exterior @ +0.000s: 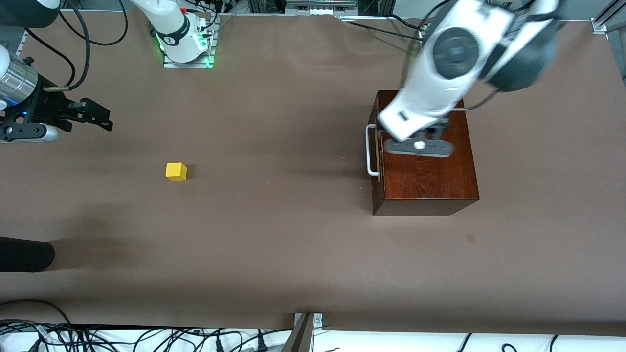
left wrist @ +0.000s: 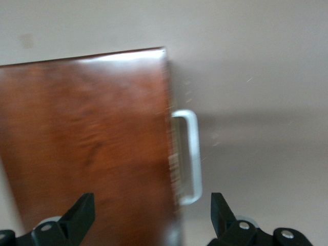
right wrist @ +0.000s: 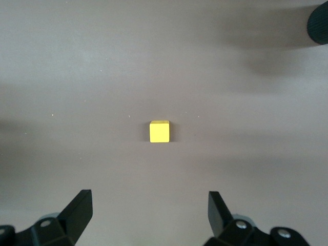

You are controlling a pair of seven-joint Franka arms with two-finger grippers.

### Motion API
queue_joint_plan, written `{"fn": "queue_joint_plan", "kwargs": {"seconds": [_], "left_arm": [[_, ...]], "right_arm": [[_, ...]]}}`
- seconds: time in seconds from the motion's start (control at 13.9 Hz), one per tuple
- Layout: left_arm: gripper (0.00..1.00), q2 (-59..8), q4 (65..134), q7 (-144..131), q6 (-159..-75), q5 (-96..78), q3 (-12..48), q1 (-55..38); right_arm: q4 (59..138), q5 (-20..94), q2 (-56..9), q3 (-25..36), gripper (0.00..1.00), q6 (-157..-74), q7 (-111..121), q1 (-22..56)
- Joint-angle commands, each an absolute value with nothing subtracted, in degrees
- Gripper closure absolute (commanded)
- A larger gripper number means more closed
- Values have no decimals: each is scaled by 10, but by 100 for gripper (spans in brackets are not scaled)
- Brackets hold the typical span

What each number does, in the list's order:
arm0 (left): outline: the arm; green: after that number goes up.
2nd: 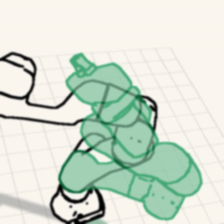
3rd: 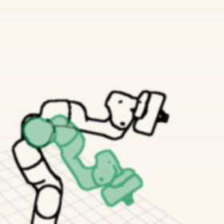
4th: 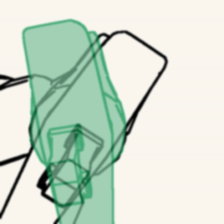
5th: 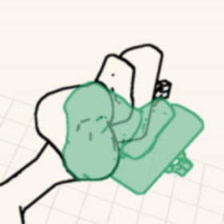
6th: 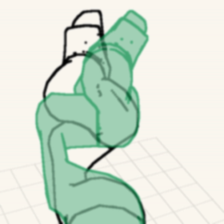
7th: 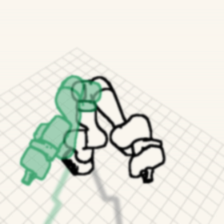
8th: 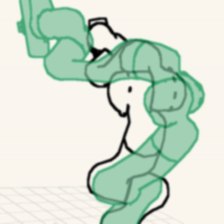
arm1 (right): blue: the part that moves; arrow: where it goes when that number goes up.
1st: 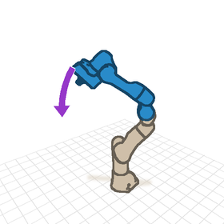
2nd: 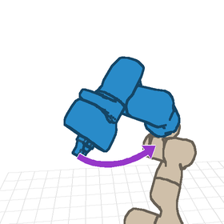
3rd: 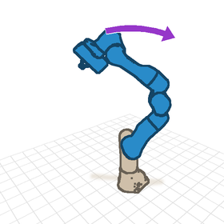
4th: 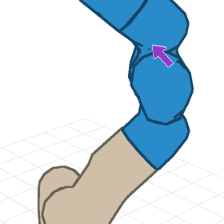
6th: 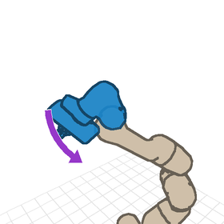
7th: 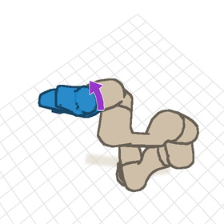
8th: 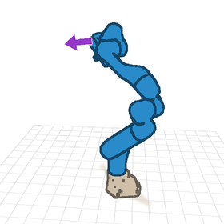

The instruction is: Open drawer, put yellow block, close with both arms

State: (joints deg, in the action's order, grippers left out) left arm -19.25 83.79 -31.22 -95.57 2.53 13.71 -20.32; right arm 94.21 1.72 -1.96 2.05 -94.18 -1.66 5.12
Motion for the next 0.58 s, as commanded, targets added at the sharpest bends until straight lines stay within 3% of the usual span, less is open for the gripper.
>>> {"fn": "queue_joint_plan", "kwargs": {"seconds": [0.0,0.5], "left_arm": [[0,-249,810,-375,-978,58,132,-249],[0,-315,838,-429,-998,126,132,-288]], "right_arm": [[971,13,-1,15,0,-960,-11,45],[971,6,0,16,0,-960,-9,44]]}}
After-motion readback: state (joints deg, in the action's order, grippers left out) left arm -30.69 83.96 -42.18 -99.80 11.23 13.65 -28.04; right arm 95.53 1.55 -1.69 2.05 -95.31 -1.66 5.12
